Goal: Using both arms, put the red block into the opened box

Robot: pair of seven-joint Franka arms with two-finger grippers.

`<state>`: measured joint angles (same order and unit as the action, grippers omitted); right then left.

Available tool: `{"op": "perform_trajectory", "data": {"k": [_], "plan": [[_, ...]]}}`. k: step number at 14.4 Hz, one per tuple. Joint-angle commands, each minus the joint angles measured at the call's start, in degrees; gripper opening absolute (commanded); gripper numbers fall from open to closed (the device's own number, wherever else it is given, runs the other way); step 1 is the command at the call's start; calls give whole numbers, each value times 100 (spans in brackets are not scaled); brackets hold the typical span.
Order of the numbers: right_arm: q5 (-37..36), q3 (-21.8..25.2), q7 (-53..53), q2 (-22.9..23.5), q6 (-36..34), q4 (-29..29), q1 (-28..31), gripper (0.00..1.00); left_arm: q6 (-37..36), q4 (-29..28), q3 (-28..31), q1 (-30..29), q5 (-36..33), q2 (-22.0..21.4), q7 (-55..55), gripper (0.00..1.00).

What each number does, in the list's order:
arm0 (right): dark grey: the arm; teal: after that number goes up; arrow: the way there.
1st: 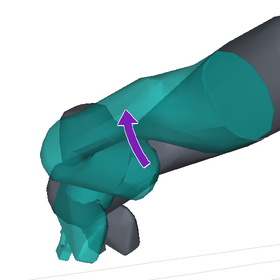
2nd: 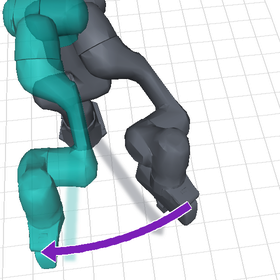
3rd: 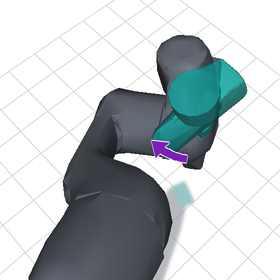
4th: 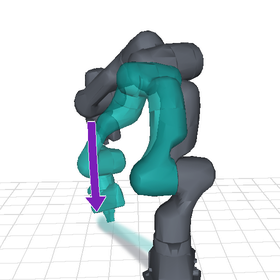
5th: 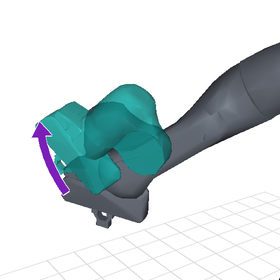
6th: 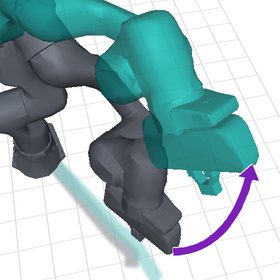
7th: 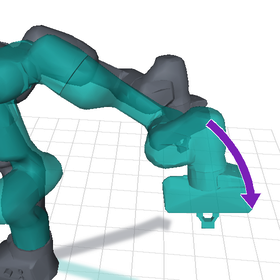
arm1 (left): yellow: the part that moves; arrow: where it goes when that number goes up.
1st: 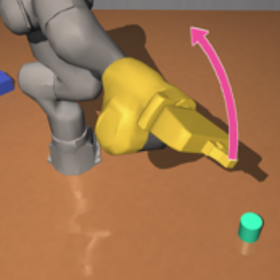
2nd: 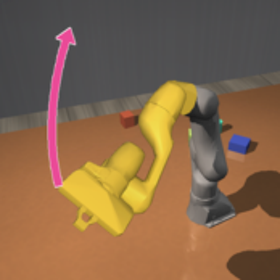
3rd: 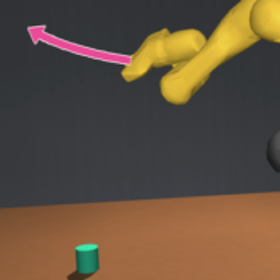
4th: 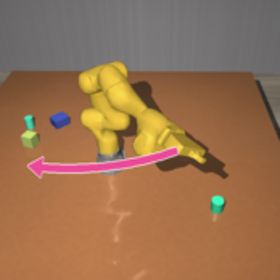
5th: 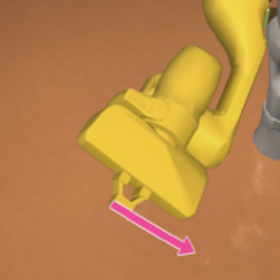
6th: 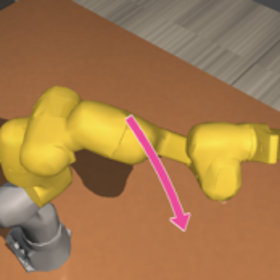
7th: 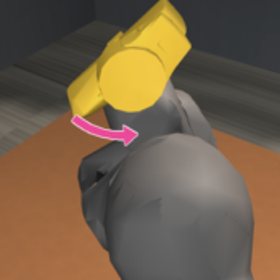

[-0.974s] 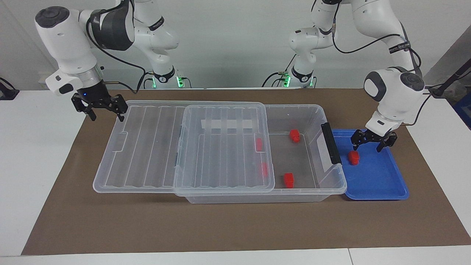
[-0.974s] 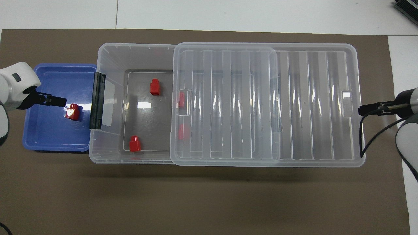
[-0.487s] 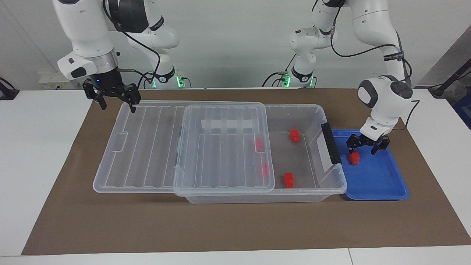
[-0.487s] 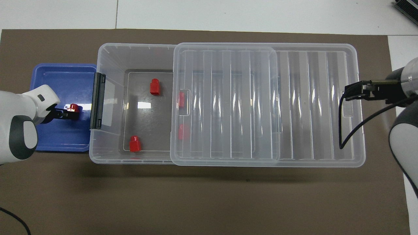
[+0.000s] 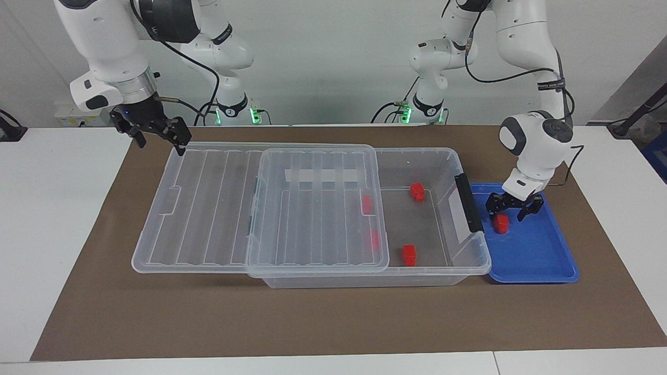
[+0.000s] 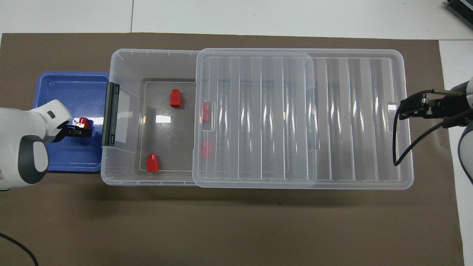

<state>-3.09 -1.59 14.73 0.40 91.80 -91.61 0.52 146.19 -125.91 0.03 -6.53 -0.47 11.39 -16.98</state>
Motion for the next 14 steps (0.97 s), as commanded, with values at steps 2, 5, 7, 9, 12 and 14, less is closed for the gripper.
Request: {"op": "perform_trajectory", "data": {"k": [2,5,7,9,12,14], "plan": [[160,-17,118,-224,225,-365,71,100,252,-136,6,2,-67,-14,107,63],[124,-17,92,-278,260,-445,54,100,243,-127,6,11,-67,-14,151,24],[133,-26,74,-278,251,-454,62,100,234,-109,6,29,-67,-5,299,8],[98,-17,48,-260,260,-419,54,100,173,-48,-11,38,-67,-5,405,1],[98,-26,48,-251,216,-401,53,100,-684,442,-29,38,-41,-119,494,1],[168,-26,48,-260,207,-410,62,100,-1956,1249,-64,38,-15,-224,528,1]]}}
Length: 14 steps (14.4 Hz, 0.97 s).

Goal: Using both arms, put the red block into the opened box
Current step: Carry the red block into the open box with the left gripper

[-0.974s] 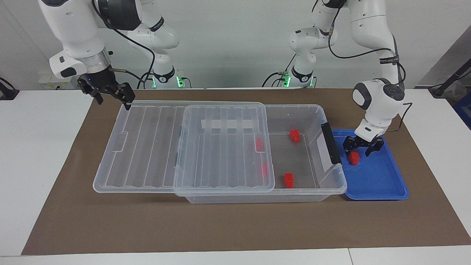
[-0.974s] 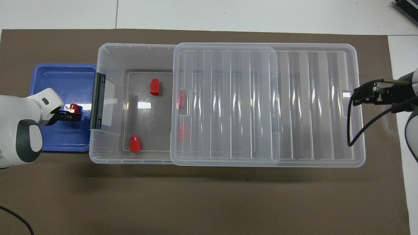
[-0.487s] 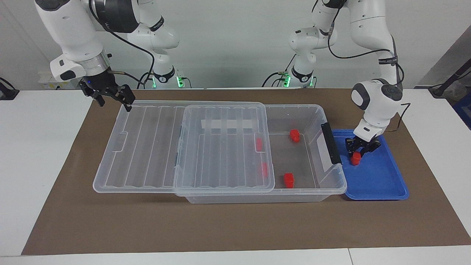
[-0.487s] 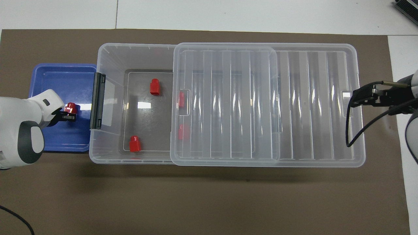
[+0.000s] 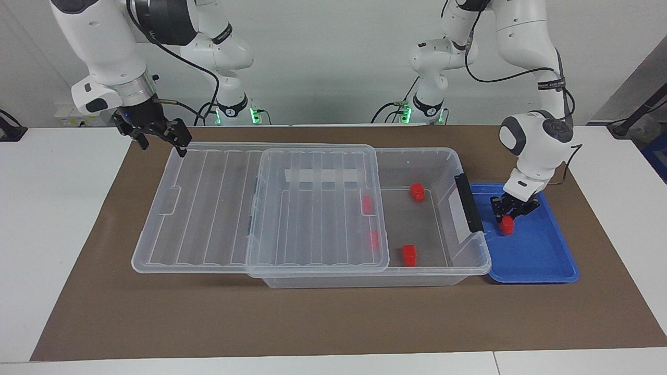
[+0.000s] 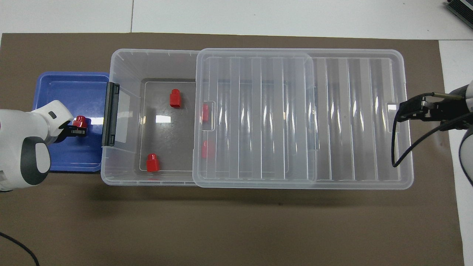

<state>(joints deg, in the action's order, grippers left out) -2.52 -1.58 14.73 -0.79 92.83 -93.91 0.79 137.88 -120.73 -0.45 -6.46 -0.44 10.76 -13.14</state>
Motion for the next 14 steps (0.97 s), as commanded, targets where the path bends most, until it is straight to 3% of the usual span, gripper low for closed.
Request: {"op": "perform_trajectory", "data": {"k": [1,4,8,11,14], "plan": [[120,-26,39,-150,104,-198,52,100,-1706,1135,-25,57,-17,-188,293,1],[129,-26,-49,-167,95,-259,52,100,-3019,1998,-42,390,18,-276,943,1],[120,-26,-58,-167,86,-250,26,100,-3741,2509,-95,1250,70,-469,2611,1],[129,-26,-58,-167,78,-250,17,100,-3533,2467,-156,1831,176,-549,3833,3],[129,-26,-49,-167,78,-242,17,100,-2482,1644,-157,2253,176,-724,4021,3]]}}
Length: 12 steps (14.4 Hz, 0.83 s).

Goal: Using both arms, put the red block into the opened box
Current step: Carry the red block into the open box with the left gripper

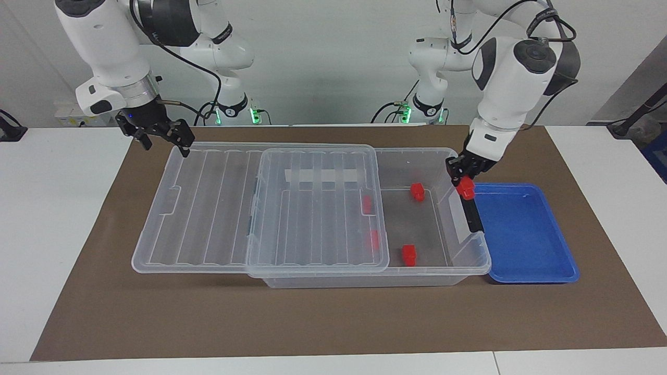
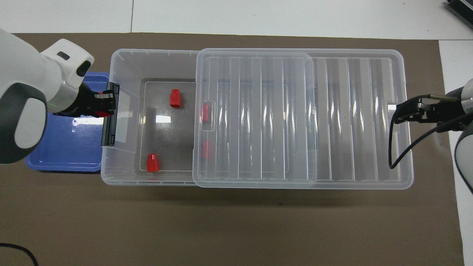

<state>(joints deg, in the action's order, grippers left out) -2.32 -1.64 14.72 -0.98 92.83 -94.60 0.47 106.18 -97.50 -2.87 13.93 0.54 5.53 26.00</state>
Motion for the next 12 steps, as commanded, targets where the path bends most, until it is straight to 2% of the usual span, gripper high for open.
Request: {"op": "perform_trajectory", "data": {"k": [1,4,5,6,7,9,12], "plan": [[100,-21,-49,-148,95,-173,50,100,1172,-996,85,380,78,-167,142,3],[109,-3,-57,-139,253,-190,146,99,2028,-1682,103,505,26,-105,116,3],[109,-3,-66,-139,358,-234,242,77,2134,-1859,94,488,-1,-105,72,3],[100,-3,-110,-139,446,-304,313,41,2422,-2069,94,496,-1,-87,63,3],[109,-3,-284,-156,603,-418,383,0,2712,-2254,94,522,-1,-35,63,3],[100,-3,-409,-209,1069,-690,594,0,3004,-2344,103,619,-1,280,116,3],[109,-3,-409,-183,1561,-972,770,0,3259,-2370,103,619,-1,518,133,3]]}}
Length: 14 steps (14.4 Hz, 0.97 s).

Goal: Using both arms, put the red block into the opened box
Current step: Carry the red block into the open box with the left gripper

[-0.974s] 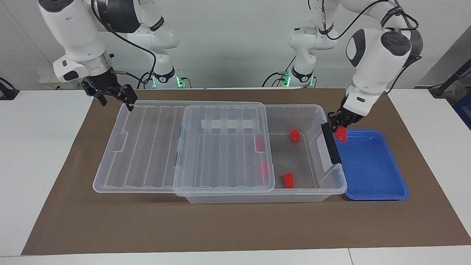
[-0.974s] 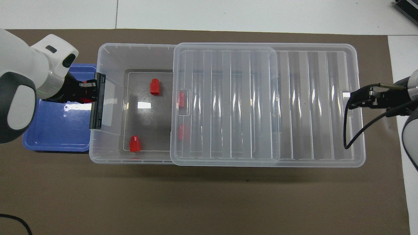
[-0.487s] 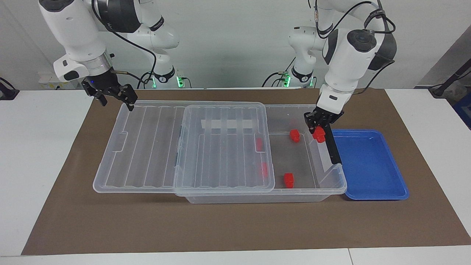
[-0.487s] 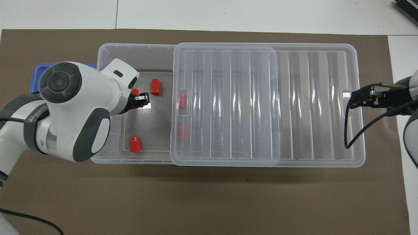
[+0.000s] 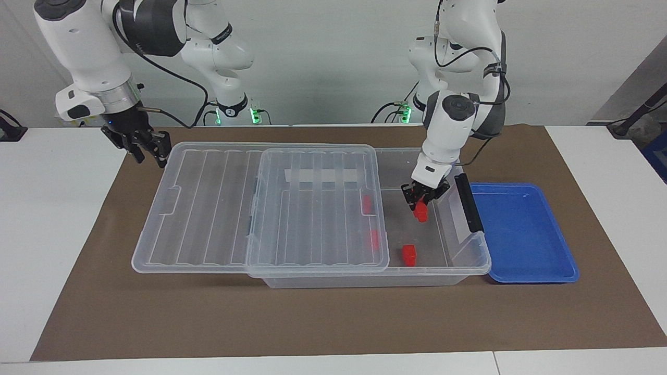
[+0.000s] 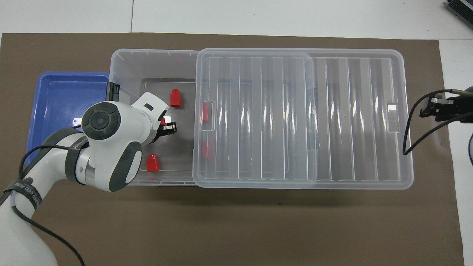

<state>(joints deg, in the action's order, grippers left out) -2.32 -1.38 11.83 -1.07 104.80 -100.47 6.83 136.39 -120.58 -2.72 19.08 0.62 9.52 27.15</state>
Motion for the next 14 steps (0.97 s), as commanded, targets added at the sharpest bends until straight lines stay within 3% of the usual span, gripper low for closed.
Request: {"op": "perform_trajectory", "data": {"k": [1,4,7,8,10,14], "plan": [[100,-20,-128,-113,488,-411,187,0,387,-97,88,114,-10,242,28,3],[100,-29,-137,-51,1032,-736,328,0,731,-211,88,123,-10,375,28,5],[100,-29,-137,-34,1253,-938,337,0,731,-211,88,114,-10,393,28,18],[109,-29,-172,-16,1280,-982,337,0,731,-211,88,114,-10,384,28,28],[109,-29,-312,28,1280,-1044,328,0,731,-203,88,114,-10,393,19,94],[100,-29,-330,28,1289,-1115,249,0,355,-45,96,52,-1,279,106,100]]}}
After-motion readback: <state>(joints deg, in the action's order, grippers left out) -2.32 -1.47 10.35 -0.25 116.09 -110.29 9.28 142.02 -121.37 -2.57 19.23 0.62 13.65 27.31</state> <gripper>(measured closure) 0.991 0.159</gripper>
